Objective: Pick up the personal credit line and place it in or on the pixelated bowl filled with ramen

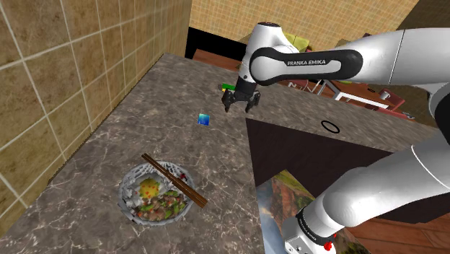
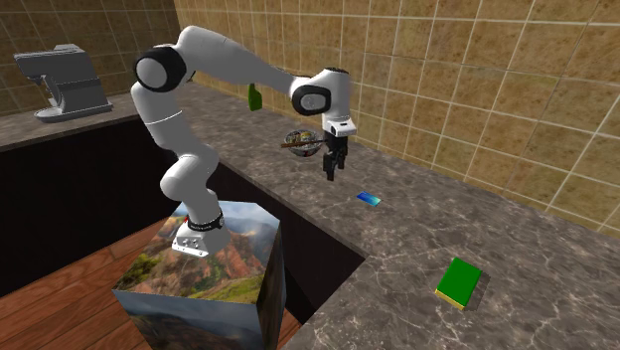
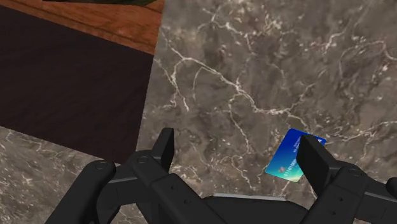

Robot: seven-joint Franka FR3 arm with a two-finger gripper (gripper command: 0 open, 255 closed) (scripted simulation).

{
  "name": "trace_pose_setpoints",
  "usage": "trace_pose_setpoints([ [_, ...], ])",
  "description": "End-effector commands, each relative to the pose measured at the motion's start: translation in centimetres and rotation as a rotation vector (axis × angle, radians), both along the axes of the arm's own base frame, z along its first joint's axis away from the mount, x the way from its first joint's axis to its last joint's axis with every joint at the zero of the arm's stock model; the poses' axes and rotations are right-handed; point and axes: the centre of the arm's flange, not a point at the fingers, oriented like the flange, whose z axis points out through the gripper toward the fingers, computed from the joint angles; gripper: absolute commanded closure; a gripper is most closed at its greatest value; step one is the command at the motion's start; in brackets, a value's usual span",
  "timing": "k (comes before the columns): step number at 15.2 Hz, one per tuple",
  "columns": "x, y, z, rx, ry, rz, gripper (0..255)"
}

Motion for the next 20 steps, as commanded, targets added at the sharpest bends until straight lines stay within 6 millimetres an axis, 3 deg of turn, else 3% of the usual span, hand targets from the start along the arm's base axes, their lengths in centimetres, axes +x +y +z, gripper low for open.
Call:
trace_pose_setpoints([
  [1, 2.0, 0.9, -1.3, -0.001, -0.012, -0.042, 0],
  [13, 15.2, 3.4, -8.7, -0.013, -0.075, -0.278, 0],
  [20, 15.8, 3.1, -12.0, -0.013, -0.076, -0.283, 0],
])
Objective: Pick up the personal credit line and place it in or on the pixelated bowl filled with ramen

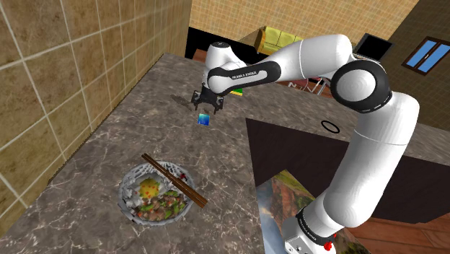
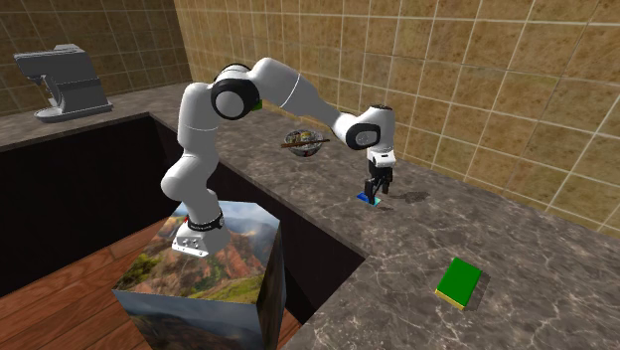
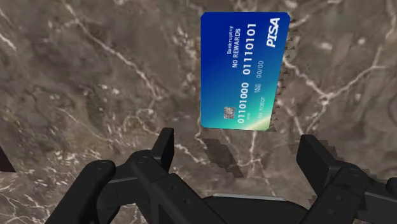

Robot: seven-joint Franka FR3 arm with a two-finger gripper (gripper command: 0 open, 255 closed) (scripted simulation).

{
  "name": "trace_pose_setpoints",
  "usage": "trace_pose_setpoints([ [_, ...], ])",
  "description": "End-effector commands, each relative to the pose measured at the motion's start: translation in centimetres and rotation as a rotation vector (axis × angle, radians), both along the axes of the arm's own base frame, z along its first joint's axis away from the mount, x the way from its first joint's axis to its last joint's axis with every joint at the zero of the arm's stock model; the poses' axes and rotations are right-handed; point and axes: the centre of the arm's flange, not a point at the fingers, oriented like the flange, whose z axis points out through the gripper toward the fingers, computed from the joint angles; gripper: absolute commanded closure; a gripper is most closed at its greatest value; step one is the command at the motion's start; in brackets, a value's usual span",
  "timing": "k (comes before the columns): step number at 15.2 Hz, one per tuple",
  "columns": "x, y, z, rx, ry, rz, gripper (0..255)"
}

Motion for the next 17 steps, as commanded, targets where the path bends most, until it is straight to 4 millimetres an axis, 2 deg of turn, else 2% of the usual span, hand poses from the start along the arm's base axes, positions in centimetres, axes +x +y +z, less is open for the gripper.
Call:
trace_pose_setpoints([
  [1, 0.13, -0.11, -1.29, 0.000, 0.000, 0.000, 0],
  [9, 0.13, -0.11, -1.28, 0.000, 0.000, 0.000, 0],
  [10, 0.13, -0.11, -1.28, 0.000, 0.000, 0.000, 255],
  [17, 0.22, -0.01, -1.49, 0.000, 0.000, 0.000, 255],
])
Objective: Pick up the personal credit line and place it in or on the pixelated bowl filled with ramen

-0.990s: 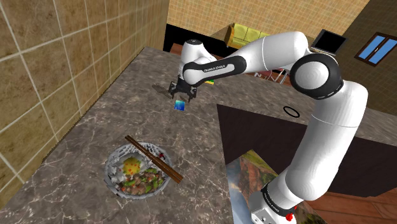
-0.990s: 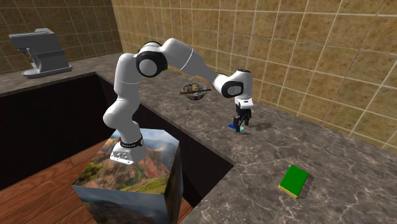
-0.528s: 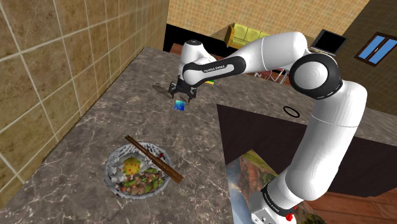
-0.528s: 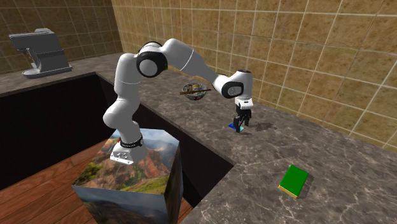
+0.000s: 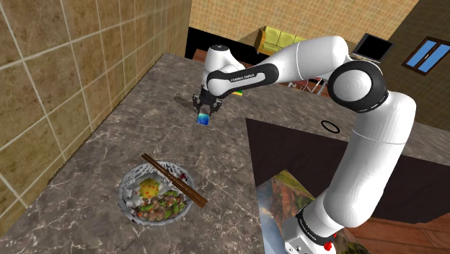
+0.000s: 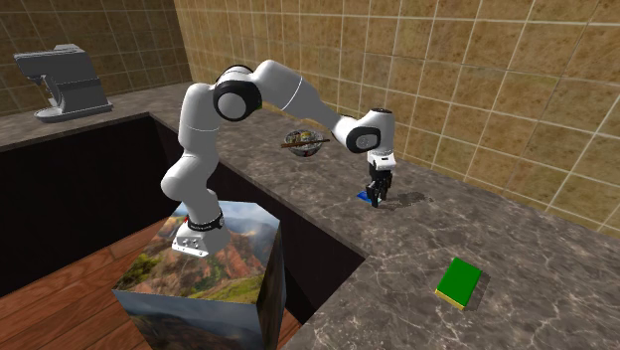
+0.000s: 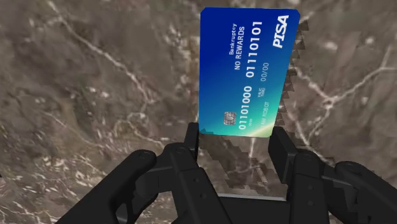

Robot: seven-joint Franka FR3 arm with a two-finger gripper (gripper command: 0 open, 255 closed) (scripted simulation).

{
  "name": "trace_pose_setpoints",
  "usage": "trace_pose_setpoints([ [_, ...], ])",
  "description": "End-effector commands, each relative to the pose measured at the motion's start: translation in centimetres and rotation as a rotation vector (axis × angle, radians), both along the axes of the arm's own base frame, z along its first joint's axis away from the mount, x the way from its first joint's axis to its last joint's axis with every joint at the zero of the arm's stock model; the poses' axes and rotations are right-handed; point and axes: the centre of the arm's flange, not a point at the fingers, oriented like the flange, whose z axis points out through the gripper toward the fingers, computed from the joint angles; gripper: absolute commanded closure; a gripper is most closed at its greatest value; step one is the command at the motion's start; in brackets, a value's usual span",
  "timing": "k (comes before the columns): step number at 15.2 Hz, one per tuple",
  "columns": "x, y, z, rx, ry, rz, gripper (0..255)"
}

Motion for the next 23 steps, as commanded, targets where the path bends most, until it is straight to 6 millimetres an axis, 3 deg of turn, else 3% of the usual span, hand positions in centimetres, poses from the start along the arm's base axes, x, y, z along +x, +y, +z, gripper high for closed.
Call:
trace_pose_setpoints([
  [1, 0.0, 0.0, -0.4, 0.000, 0.006, -0.001, 255],
  [23, -0.1, -0.1, 10.9, 0.000, 0.006, 0.000, 255],
])
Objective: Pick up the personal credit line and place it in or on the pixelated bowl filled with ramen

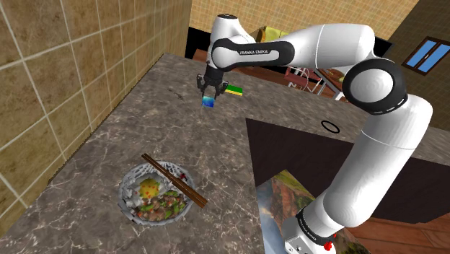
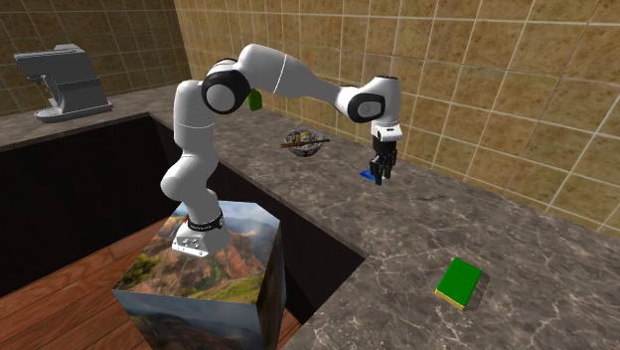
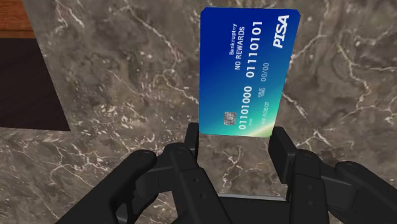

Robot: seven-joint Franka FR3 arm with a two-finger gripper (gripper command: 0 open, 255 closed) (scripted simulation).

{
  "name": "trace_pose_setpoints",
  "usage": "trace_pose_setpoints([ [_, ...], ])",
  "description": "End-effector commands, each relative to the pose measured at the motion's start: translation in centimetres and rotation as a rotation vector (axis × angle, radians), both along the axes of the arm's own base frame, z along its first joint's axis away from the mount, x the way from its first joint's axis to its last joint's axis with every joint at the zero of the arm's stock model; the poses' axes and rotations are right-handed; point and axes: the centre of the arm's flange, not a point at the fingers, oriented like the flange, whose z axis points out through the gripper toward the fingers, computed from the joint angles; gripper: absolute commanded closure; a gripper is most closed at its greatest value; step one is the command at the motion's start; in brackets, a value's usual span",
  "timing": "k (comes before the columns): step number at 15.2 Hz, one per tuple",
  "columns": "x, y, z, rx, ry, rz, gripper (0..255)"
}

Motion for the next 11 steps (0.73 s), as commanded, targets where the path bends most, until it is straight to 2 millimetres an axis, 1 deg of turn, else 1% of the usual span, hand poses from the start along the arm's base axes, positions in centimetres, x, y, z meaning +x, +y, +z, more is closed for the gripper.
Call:
trace_pose_setpoints([
  [1, -0.1, 0.0, 1.2, 0.000, 0.000, 0.000, 255],
  [11, -0.1, 0.0, 6.4, 0.000, 0.000, 0.000, 255],
])
